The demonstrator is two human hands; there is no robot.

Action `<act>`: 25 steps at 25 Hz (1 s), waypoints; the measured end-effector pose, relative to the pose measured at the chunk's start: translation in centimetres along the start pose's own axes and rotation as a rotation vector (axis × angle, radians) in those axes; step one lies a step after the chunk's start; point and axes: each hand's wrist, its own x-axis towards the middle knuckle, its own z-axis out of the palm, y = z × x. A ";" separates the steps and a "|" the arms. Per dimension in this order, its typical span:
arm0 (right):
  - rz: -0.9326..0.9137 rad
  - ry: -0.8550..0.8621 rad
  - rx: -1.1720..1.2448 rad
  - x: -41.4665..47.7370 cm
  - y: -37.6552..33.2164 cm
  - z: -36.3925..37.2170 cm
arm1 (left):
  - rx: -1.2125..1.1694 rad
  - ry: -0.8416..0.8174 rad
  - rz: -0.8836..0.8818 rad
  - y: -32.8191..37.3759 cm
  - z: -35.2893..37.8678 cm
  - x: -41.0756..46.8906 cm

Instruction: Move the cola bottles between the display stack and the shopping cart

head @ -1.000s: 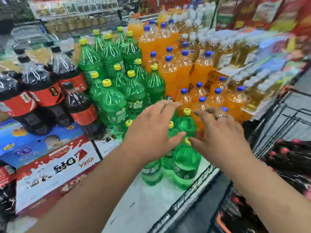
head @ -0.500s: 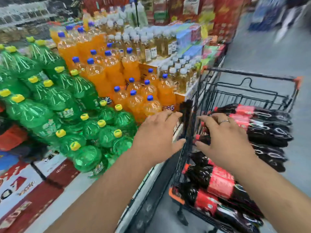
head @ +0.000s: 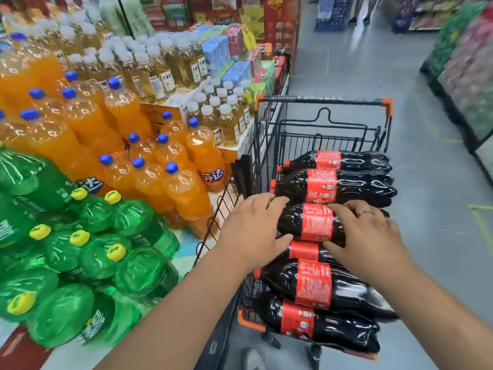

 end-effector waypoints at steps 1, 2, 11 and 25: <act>0.025 -0.010 -0.005 0.4 0.1 0.4 | -0.008 -0.020 0.017 -0.4 0.4 1.0; 0.049 -0.018 -0.008 0.8 0.1 0.8 | -0.009 -0.036 0.037 -0.7 0.7 1.9; 0.171 -0.055 -0.028 4.1 0.7 2.1 | -0.014 -0.108 0.139 -3.8 2.4 8.3; 0.002 -0.118 -0.106 13.9 8.8 2.0 | -0.136 -0.166 -0.124 0.6 6.3 15.8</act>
